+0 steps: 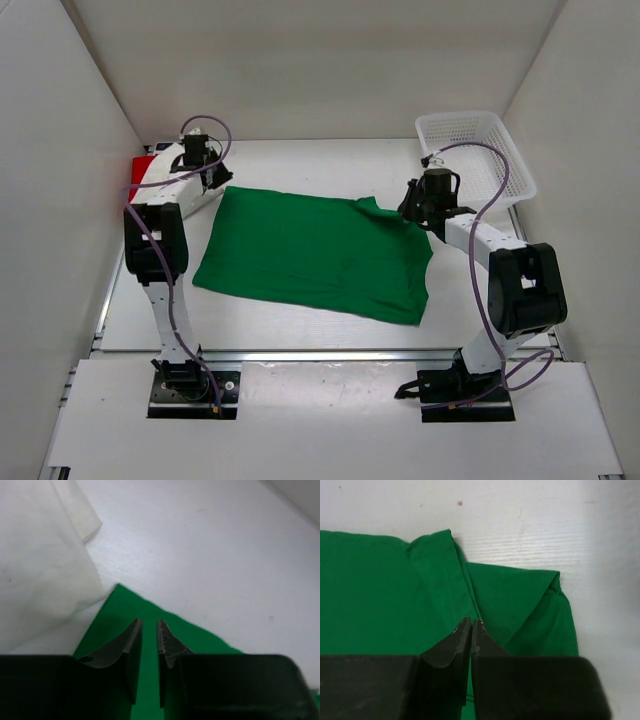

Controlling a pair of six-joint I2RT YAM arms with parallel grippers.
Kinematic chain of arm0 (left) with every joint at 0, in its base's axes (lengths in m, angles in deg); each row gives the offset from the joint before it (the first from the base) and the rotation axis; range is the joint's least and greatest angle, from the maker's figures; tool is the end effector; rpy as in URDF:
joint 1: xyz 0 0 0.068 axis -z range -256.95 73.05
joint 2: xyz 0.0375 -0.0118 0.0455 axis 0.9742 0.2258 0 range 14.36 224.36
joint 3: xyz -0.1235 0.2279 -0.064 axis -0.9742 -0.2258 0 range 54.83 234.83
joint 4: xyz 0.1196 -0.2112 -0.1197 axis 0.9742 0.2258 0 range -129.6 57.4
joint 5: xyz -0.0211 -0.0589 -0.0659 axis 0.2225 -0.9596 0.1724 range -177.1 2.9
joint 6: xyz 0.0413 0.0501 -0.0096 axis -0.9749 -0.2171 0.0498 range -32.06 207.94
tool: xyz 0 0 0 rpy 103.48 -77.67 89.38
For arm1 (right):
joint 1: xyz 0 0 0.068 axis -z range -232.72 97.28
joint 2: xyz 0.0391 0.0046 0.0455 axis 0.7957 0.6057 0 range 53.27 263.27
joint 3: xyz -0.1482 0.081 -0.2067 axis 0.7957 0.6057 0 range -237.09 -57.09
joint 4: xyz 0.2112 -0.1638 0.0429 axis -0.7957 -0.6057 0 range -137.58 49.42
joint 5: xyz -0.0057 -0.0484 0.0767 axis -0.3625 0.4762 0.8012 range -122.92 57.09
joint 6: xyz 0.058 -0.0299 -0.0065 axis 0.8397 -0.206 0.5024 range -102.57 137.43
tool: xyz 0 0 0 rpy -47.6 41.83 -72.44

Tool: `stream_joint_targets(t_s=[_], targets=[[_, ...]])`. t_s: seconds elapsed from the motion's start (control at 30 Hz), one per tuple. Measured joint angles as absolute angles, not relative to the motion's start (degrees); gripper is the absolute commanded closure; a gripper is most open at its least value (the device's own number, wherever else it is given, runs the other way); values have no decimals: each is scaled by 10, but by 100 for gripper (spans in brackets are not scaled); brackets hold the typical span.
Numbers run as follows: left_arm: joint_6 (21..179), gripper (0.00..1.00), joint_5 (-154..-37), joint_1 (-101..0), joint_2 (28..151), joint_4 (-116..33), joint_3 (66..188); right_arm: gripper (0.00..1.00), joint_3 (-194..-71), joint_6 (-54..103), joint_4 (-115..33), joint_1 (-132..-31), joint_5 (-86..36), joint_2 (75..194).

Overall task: Fold and stack the t-shirts
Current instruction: Grap the side of the flattened tshirt furthest away from the robot with both arms

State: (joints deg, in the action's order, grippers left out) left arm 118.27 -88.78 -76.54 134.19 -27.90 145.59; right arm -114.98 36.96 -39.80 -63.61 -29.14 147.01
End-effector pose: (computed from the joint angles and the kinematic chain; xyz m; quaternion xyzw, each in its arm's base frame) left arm 0.4951 -0.0051 0.1839 -0.2288 0.8798 -0.1233 0.3980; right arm 0.3737 0.0754 0.1981 0.0517 0.8854 0.1491 0.4372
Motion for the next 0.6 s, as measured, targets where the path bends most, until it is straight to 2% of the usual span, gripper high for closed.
stream_joint_targets(t_s=[0.2,0.33,0.6], targets=[[1128,66,-856,-759,1429,-164,1571,100,-1131,373,-384,-639,-274,1470],[1108,61,-841,-756,1457,-124,1609,100,-1119,375,-372,-639,-264,1469],[1094,59,-831,-751,1518,-55,1717,100,-1101,385,-361,-638,-248,1455]])
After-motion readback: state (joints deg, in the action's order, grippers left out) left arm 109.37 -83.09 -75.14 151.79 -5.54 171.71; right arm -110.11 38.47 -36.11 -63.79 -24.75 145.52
